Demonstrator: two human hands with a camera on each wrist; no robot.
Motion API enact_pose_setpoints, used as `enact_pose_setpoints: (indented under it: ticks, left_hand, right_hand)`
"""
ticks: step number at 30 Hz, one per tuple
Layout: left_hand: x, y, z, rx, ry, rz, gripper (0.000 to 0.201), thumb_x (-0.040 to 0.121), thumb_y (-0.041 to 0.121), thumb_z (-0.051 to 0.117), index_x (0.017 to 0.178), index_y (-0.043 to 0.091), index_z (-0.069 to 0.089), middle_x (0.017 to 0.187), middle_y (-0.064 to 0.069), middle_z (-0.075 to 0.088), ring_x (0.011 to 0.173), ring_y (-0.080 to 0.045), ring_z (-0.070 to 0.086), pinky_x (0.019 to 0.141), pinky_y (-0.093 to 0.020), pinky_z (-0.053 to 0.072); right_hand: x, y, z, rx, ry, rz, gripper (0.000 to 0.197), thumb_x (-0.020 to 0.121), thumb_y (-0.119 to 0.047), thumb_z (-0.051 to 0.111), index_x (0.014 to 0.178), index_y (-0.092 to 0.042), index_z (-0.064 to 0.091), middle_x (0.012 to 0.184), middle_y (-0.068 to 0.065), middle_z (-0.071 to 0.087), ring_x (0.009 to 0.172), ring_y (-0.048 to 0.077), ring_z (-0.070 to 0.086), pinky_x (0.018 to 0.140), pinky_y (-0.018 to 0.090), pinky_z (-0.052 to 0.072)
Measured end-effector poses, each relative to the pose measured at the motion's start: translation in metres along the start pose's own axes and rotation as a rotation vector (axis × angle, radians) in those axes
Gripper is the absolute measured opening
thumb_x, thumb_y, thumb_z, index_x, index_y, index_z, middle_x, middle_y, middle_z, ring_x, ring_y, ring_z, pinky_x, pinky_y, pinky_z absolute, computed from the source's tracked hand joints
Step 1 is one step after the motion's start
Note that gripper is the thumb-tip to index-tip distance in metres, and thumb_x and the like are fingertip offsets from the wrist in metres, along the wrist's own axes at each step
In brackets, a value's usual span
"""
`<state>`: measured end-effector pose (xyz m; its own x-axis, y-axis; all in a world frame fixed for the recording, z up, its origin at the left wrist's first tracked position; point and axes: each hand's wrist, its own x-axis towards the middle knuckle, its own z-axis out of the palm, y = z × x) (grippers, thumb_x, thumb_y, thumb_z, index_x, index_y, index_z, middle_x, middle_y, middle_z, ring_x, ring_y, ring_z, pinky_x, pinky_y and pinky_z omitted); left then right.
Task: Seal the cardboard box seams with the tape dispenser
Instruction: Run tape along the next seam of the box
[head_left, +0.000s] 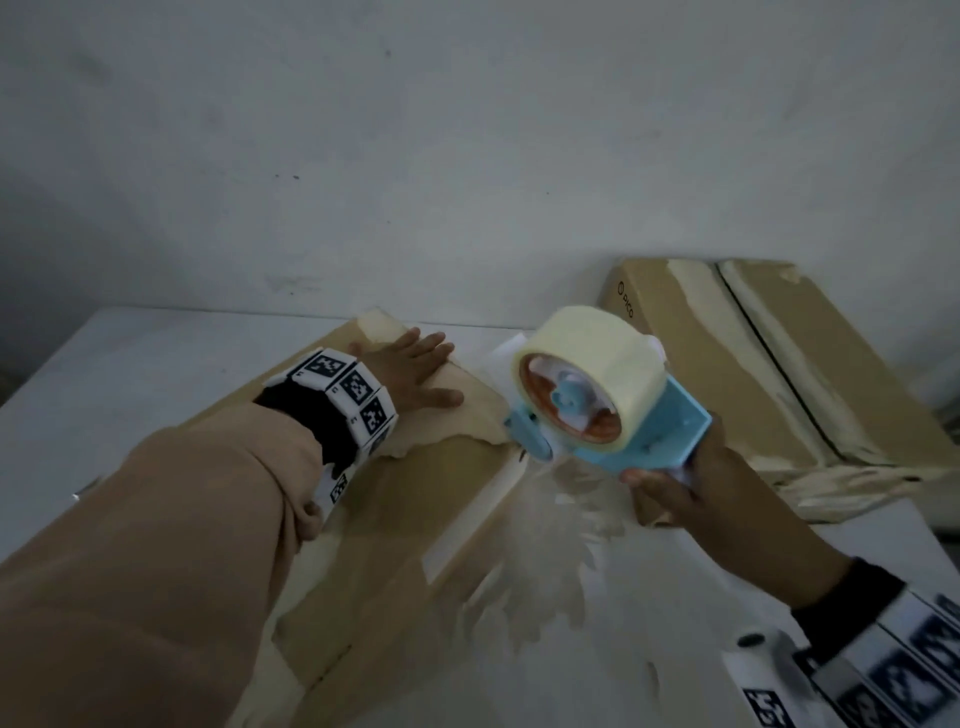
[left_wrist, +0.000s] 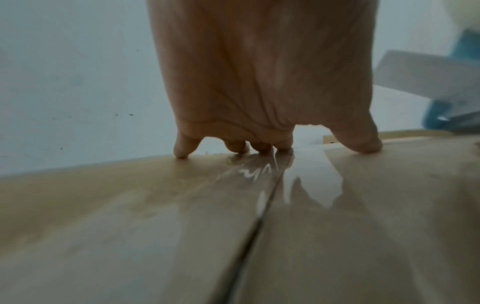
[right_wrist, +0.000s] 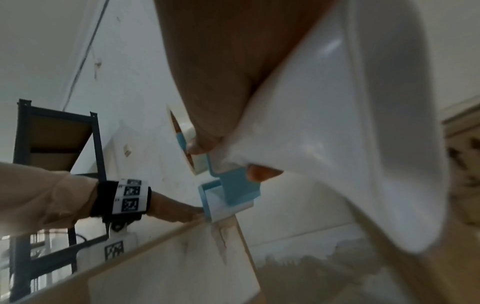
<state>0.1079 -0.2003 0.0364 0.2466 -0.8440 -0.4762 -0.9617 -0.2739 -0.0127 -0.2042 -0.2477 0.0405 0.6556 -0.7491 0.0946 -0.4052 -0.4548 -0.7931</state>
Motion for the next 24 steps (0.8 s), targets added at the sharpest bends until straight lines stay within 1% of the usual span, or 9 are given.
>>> enact_pose_setpoints:
  ticks: [2, 6, 10, 12, 15, 18, 19, 22, 24]
  left_hand:
    - [0.000, 0.001, 0.000, -0.077, 0.069, 0.017, 0.094, 0.073, 0.077, 0.032, 0.148, 0.026, 0.006, 0.158, 0.005, 0.002, 0.146, -0.016, -0.001, 0.118, -0.048, 0.002]
    - [0.000, 0.004, -0.001, -0.003, 0.011, -0.025, 0.080, 0.088, 0.061, 0.034, 0.148, 0.026, -0.005, 0.157, 0.010, -0.011, 0.145, -0.013, -0.007, 0.116, -0.045, 0.000]
    - [-0.001, 0.006, -0.003, 0.013, 0.008, -0.028, 0.079, 0.088, 0.061, 0.032, 0.148, 0.026, -0.006, 0.157, 0.010, -0.013, 0.145, -0.014, -0.008, 0.115, -0.049, 0.002]
    - [-0.001, 0.005, -0.003, 0.022, -0.008, -0.034, 0.079, 0.088, 0.062, 0.032, 0.147, 0.026, -0.006, 0.157, 0.010, -0.013, 0.145, -0.014, -0.008, 0.114, -0.052, 0.005]
    - [-0.004, 0.007, -0.005, 0.036, -0.006, -0.040, 0.078, 0.089, 0.061, 0.032, 0.148, 0.026, -0.005, 0.157, 0.010, -0.012, 0.145, -0.013, -0.008, 0.112, -0.054, 0.007]
    - [-0.005, 0.007, -0.005, 0.051, 0.000, -0.037, 0.077, 0.089, 0.060, 0.032, 0.148, 0.025, -0.004, 0.157, 0.009, -0.012, 0.145, -0.014, -0.007, 0.112, -0.055, 0.008]
    - [-0.005, 0.007, -0.004, 0.056, -0.006, -0.036, 0.078, 0.089, 0.060, 0.031, 0.148, 0.025, -0.005, 0.157, 0.009, -0.012, 0.145, -0.014, -0.007, 0.112, -0.055, 0.008]
    - [-0.005, 0.008, -0.004, 0.055, -0.011, -0.040, 0.078, 0.088, 0.061, 0.031, 0.148, 0.025, -0.005, 0.157, 0.009, -0.012, 0.145, -0.015, -0.008, 0.111, -0.057, 0.010]
    - [-0.007, 0.010, -0.005, 0.064, -0.016, -0.040, 0.077, 0.089, 0.060, 0.031, 0.148, 0.024, -0.005, 0.157, 0.008, -0.013, 0.145, -0.015, -0.008, 0.112, -0.056, 0.010]
  right_hand:
    - [-0.011, 0.008, -0.003, -0.046, 0.001, 0.039, 0.080, 0.051, -0.070, 0.052, 0.115, -0.022, 0.041, 0.087, -0.019, 0.056, 0.072, -0.015, 0.057, 0.055, 0.011, 0.042]
    - [-0.018, 0.017, -0.004, -0.060, -0.006, 0.047, 0.096, 0.047, -0.079, 0.053, 0.116, -0.014, 0.039, 0.086, -0.018, 0.055, 0.069, -0.009, 0.058, 0.054, 0.016, 0.040]
    - [-0.018, 0.020, -0.008, -0.081, -0.001, 0.017, 0.087, 0.051, -0.075, 0.052, 0.115, -0.017, 0.038, 0.087, -0.020, 0.053, 0.070, -0.011, 0.058, 0.051, 0.011, 0.041]
    - [-0.019, 0.018, -0.007, -0.082, 0.003, 0.012, 0.089, 0.053, -0.082, 0.054, 0.114, -0.019, 0.039, 0.088, -0.023, 0.053, 0.071, -0.006, 0.060, 0.053, 0.010, 0.043]
    - [-0.021, 0.020, -0.007, -0.094, 0.016, -0.021, 0.077, 0.061, -0.077, 0.054, 0.112, -0.023, 0.033, 0.087, -0.025, 0.050, 0.082, 0.003, 0.058, 0.061, 0.014, 0.043]
    - [-0.022, 0.017, -0.009, -0.143, -0.005, -0.012, 0.103, 0.048, -0.093, 0.040, 0.117, -0.017, 0.037, 0.088, -0.025, 0.049, 0.085, 0.006, 0.057, 0.068, 0.024, 0.046]
    - [-0.023, 0.019, -0.008, -0.146, 0.000, -0.022, 0.101, 0.050, -0.092, 0.039, 0.118, -0.017, 0.036, 0.087, -0.025, 0.049, 0.084, 0.006, 0.057, 0.067, 0.025, 0.046]
    - [-0.026, 0.019, -0.006, -0.152, 0.007, -0.049, 0.098, 0.055, -0.090, 0.038, 0.119, -0.015, 0.035, 0.083, -0.018, 0.054, 0.083, 0.012, 0.061, 0.062, 0.022, 0.044]
    - [-0.026, 0.019, -0.004, -0.217, 0.018, -0.096, 0.098, 0.055, -0.092, 0.033, 0.115, -0.014, 0.035, 0.084, -0.006, 0.061, 0.075, 0.015, 0.062, 0.053, 0.014, 0.038]
